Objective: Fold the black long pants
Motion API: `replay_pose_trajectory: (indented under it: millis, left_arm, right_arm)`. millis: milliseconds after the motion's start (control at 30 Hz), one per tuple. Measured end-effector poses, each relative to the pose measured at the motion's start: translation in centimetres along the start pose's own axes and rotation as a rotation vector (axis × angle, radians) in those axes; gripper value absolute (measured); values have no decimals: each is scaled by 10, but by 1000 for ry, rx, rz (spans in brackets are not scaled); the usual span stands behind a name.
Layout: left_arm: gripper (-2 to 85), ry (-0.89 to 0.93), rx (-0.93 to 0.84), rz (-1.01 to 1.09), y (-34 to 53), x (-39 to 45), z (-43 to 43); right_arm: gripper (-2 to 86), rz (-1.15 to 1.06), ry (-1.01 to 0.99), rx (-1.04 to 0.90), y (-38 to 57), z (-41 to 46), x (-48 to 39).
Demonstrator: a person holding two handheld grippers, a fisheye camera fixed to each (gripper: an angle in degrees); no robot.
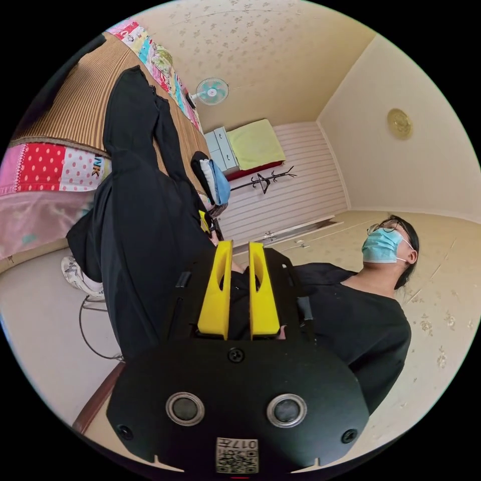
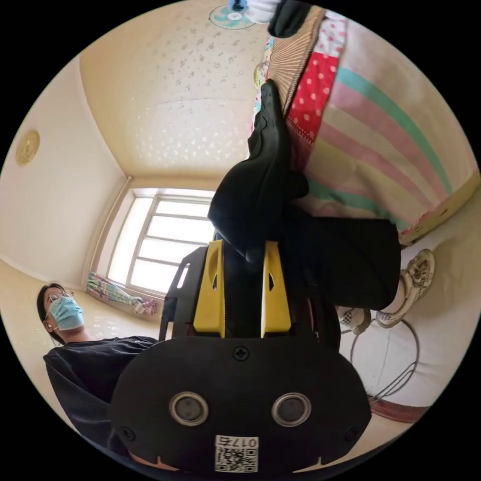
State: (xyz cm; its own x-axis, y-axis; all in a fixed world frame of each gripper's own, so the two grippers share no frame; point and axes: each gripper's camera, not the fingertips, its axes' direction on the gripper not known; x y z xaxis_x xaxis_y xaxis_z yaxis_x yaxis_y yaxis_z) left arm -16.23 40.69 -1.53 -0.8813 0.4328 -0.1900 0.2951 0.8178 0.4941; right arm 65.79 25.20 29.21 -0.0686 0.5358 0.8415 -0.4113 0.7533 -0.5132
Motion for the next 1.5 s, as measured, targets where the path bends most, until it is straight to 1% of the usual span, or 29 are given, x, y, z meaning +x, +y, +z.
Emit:
replay_pose_trajectory:
  millis: [33,100,200,267,300,367,400,467,500,533,567,600,633,667,700,733,767,800,867,967,1067,1133,1200,1267,1300,1333,1367,1433,1500]
  left_arm:
    - [62,-18,-9,2,0,2,-2]
    - [61,-40,-11,5,1,5,-6]
    - [62,-37,7,4,4,4,-14]
    - [62,-13,24,2,6,0,-18]
    - [62,-6,28,3,7,-1,-19]
    - [61,26,39,1,7,-7,-18]
    - [61,35,39,-1,7,-9,-17]
    - [61,75,36,-5,5,-13,-13]
    - [60,86,35,0,5,-13,-13]
    - [59,101,31,12,4,-12,-12]
    - [56,105,26,21,4,-10,-13]
    - [56,103,22,24,4,-9,-14]
    - [54,92,16,29,4,-7,-16]
    - [54,79,11,31,5,-6,-19]
    - [53,72,10,31,6,-6,-21]
    - [53,63,8,30,7,-7,-24]
    - [53,60,8,24,8,-10,-27]
    - [53,61,9,19,9,-11,-28]
    - [53,75,15,4,11,-19,-29]
    - [54,73,-1,-3,10,-26,-23]
    - [64,34,-55,-18,3,-29,-2]
    - [75,26,-137,-13,-4,-29,19]
    - [80,32,-201,8,-9,-27,38]
    - [81,69,-252,26,-12,-28,55]
    - [81,82,-260,27,-13,-29,58]
    - [81,108,-267,25,-13,-32,62]
    - [81,131,-267,19,-13,-36,64]
    - [81,150,-262,11,-11,-40,64]
    - [81,147,-255,8,-9,-41,60]
  right_arm:
    - [127,21,-42,37,11,-2,4]
    - [136,16,-17,57,25,-3,-1]
    - [156,-32,114,-29,39,13,-31]
    - [164,-113,260,-110,44,34,-65]
    - [160,-137,311,-127,44,40,-74]
    - [137,-212,544,-222,43,71,-98]
    - [130,-235,572,-237,42,77,-103]
    - [75,-316,598,-251,38,85,-123]
    - [65,-330,601,-259,36,84,-129]
    - [52,-396,522,-290,34,81,-144]
    - [46,-477,367,-326,33,75,-165]
    - [45,-527,276,-343,35,71,-178]
    - [44,-643,100,-389,41,63,-209]
    - [45,-764,-22,-474,52,58,-240]
    - [46,-818,-66,-539,59,57,-255]
    - [51,-896,-109,-690,74,60,-279]
    - [61,-952,-87,-816,91,65,-295]
    - [68,-970,-64,-866,98,68,-300]
    - [90,-947,-5,-1063,119,81,-292]
    - [78,-751,59,-1194,118,93,-248]
    - [65,-621,112,-1211,110,99,-210]
    - [60,-613,39,-1181,100,92,-205]
    - [51,-661,-75,-1059,82,70,-209]
    - [41,-675,-174,-707,40,17,-204]
    - [40,-642,-170,-593,29,1,-195]
    - [47,-493,-130,-373,6,-29,-167]
    - [60,-348,-82,-248,-8,-50,-138]
    - [80,-204,26,-142,-13,-72,-105]
    - [89,-152,143,-152,-11,-78,-87]
